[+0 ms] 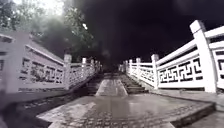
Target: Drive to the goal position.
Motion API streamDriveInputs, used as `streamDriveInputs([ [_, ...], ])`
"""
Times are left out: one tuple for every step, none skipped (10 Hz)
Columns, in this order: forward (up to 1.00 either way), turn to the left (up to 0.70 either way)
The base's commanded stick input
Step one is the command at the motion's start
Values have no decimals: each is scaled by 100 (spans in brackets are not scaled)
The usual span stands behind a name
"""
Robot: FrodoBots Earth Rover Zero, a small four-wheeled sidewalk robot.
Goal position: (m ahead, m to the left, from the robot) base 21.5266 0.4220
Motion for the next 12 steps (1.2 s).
streamDriveInputs([
  [45, 0],
  [45, 0],
  [45, 0],
  [45, 0],
  [45, 0],
  [45, 0],
  [45, 0],
  [45, 0],
  [45, 0],
  [45, 0],
  [45, 0],
  [45, 0],
])
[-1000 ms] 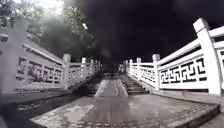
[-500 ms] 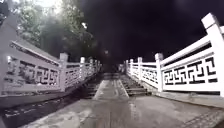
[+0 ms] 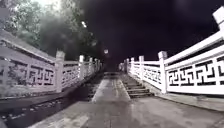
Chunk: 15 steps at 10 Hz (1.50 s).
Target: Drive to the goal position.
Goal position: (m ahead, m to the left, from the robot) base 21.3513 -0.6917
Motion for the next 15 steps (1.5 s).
streamDriveInputs([
  [45, 0],
  [45, 0],
  [45, 0],
  [45, 0],
  [45, 0],
  [45, 0],
  [45, 0],
  [45, 0],
  [45, 0],
  [45, 0],
  [45, 0],
  [45, 0],
  [45, 0],
  [45, 0],
  [45, 0],
])
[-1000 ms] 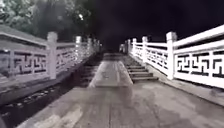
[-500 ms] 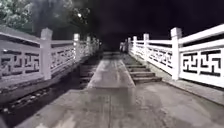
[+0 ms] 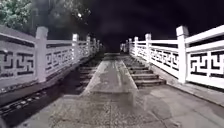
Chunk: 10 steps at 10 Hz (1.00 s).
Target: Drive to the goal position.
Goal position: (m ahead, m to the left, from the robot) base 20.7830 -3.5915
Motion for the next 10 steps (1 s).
streamDriveInputs([
  [45, 0],
  [45, 0],
  [45, 0],
  [45, 0],
  [45, 0],
  [45, 0],
  [45, 0],
  [45, 0],
  [45, 0],
  [45, 0],
])
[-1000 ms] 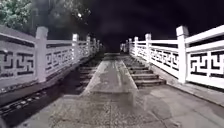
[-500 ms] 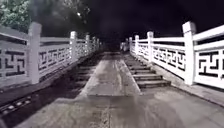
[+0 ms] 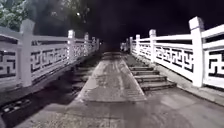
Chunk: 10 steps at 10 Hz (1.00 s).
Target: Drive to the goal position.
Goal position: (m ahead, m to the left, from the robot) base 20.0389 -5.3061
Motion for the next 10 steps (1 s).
streamDriveInputs([
  [45, 0],
  [45, 0],
  [45, 0],
  [45, 0],
  [45, 0],
  [45, 0],
  [45, 0],
  [45, 0],
  [45, 0],
  [45, 0],
])
